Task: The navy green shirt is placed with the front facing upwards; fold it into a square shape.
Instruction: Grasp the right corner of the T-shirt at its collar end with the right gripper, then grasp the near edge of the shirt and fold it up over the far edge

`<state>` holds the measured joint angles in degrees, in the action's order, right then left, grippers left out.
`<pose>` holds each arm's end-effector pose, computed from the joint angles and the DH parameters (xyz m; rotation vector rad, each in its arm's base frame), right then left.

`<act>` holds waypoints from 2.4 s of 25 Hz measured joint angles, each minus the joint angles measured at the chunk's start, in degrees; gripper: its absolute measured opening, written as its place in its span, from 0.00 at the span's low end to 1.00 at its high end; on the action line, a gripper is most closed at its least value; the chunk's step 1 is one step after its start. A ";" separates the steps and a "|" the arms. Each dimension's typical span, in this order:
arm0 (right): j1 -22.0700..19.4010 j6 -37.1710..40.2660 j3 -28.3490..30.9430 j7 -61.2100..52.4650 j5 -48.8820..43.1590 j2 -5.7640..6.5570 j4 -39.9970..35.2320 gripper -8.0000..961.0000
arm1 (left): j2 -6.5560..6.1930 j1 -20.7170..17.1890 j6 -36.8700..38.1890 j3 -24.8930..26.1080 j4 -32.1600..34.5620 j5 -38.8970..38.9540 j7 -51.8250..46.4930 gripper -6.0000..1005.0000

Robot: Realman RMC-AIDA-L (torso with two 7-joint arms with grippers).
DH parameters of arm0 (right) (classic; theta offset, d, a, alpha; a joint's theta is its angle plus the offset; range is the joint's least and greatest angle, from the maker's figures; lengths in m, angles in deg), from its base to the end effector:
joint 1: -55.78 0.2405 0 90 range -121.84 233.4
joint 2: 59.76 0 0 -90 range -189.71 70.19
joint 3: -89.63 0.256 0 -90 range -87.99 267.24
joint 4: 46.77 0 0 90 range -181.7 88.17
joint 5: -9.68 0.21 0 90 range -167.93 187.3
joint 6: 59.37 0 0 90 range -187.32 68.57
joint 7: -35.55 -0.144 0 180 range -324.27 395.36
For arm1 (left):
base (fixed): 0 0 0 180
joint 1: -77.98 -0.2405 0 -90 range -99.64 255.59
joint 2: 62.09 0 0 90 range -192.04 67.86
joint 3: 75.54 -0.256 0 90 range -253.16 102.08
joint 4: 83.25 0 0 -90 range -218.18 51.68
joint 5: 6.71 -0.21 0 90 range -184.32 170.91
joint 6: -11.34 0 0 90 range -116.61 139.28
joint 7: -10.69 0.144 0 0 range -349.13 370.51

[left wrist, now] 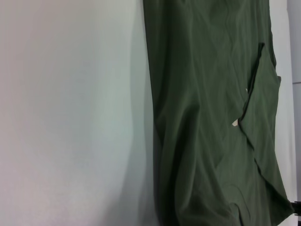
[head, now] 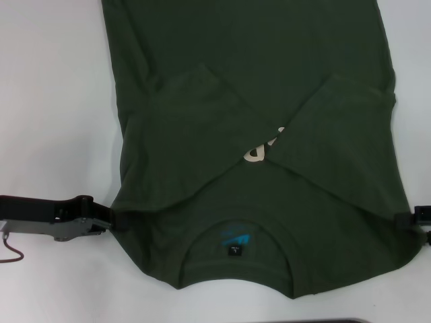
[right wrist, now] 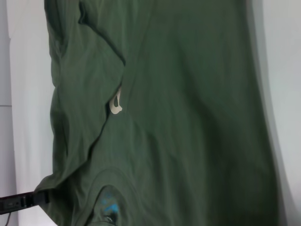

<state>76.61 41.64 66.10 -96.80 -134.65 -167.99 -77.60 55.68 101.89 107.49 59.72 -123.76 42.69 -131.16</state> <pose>0.3815 0.2238 0.0573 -2.0563 2.3289 0.3478 -0.3128 0.2659 -0.0087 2.1638 2.1567 0.2772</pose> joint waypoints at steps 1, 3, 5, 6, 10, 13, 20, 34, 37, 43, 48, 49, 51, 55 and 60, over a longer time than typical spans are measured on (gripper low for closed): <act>0.15 -0.02 0.05 0.11 0.07 -0.03 0.16 0.76 | 0.00 0.00 0.00 0.00 0.00 0.00 0.00 0.03; 0.43 -0.03 0.08 0.43 0.18 -0.04 0.48 0.76 | 0.04 0.00 0.00 -0.03 0.00 0.00 0.00 0.03; 0.67 -0.03 0.08 0.61 0.20 -0.06 0.60 0.75 | 0.06 -0.02 0.03 -0.07 0.00 0.00 0.00 0.03; 0.78 -0.03 0.07 0.64 0.20 -0.09 0.61 0.75 | 0.07 -0.04 0.05 -0.06 0.00 0.00 0.00 0.03; 1.00 -0.11 0.04 0.69 0.25 -0.17 0.67 0.74 | 0.09 -0.04 0.16 0.00 0.00 0.00 0.00 0.04; 1.05 -0.12 0.07 0.61 0.29 -0.24 0.71 0.74 | 0.16 0.07 0.28 0.00 -0.02 0.00 0.00 0.04; 0.60 0.42 0.04 0.67 0.06 -0.26 -0.12 0.73 | 0.18 0.10 0.56 0.00 -0.27 0.02 0.02 0.03; 0.44 0.64 -0.37 0.26 -0.07 0.05 -0.19 0.26 | 0.25 0.08 0.71 0.00 -0.36 0.04 0.08 0.04; 0.43 0.83 -0.49 0.25 -0.12 0.13 -0.25 0.20 | 0.19 0.08 0.82 -0.13 -0.29 0.03 0.08 0.04; 0.53 2.90 -1.36 0.28 -2.12 0.48 -1.29 0.08 | -0.71 0.08 2.84 -0.51 -0.43 -0.13 0.13 0.04; 0.62 6.22 -1.31 -0.23 -5.64 -0.24 -5.35 0.06 | -1.92 0.54 6.00 -1.27 -0.53 -2.33 0.35 0.04; 0.57 6.86 -1.28 -0.48 -6.02 -0.44 -6.31 0.06 | -1.97 0.57 6.26 -1.29 -0.53 -2.74 0.35 0.04; 0.42 7.95 -1.36 -0.94 -6.70 -0.67 -7.58 0.06 | -2.08 0.68 7.02 -1.34 -0.53 -4.43 0.35 0.03; 0.46 8.92 -1.51 -1.13 -9.05 -0.97 -8.57 0.06 | -2.04 0.74 8.16 -1.38 -0.70 -7.66 0.35 0.03; 0.98 9.28 -1.85 -1.08 -9.97 -1.27 -8.60 0.06 | -2.07 0.76 8.74 -1.40 -0.73 -8.27 0.35 0.03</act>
<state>77.59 50.92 64.25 -97.88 -144.62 -169.26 -86.21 53.61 102.65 116.23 58.32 -124.49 34.42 -130.81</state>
